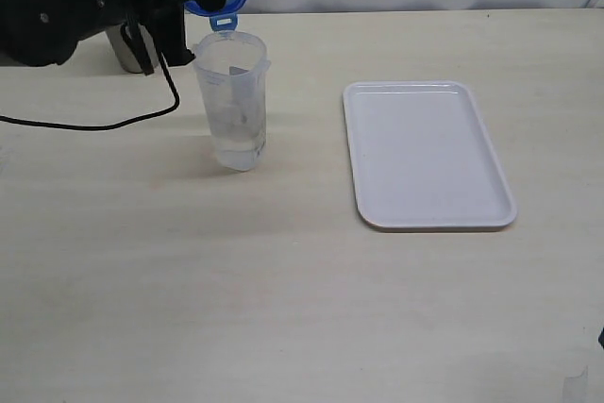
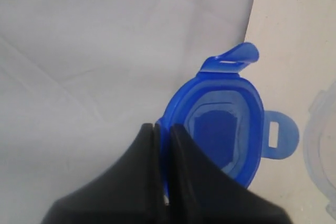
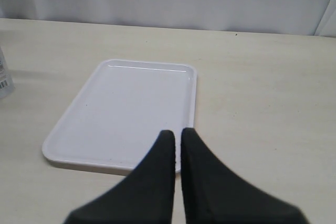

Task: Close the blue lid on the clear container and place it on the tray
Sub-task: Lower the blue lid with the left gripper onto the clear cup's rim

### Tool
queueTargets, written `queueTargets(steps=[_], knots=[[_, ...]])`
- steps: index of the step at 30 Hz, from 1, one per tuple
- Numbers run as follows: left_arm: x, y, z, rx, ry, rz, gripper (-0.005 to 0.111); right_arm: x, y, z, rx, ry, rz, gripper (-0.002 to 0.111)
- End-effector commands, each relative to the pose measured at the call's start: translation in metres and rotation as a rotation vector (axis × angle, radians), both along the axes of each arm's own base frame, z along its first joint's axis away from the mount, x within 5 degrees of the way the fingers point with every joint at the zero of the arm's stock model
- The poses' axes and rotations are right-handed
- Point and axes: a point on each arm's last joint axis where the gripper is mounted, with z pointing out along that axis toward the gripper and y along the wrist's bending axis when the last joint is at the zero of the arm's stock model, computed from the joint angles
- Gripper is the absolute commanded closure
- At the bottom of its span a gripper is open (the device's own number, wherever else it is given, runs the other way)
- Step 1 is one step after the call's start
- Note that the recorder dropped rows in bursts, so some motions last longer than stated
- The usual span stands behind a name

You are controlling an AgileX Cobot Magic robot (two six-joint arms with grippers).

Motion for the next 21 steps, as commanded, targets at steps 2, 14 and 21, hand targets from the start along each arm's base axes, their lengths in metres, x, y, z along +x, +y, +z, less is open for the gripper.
queueTargets(steps=[2,14,21], knots=[[-0.007,0.001,0.009,-0.020,0.029,-0.005,0.107,0.000,0.000,0.000,-0.002,-0.006,-0.006,0.104],[-0.025,0.006,0.020,-0.008,0.095,-0.039,0.107,0.000,0.000,0.000,-0.002,-0.006,-0.006,0.104],[-0.029,0.005,0.016,0.009,0.146,-0.060,0.107,0.000,0.000,0.000,-0.002,-0.006,-0.006,0.104]])
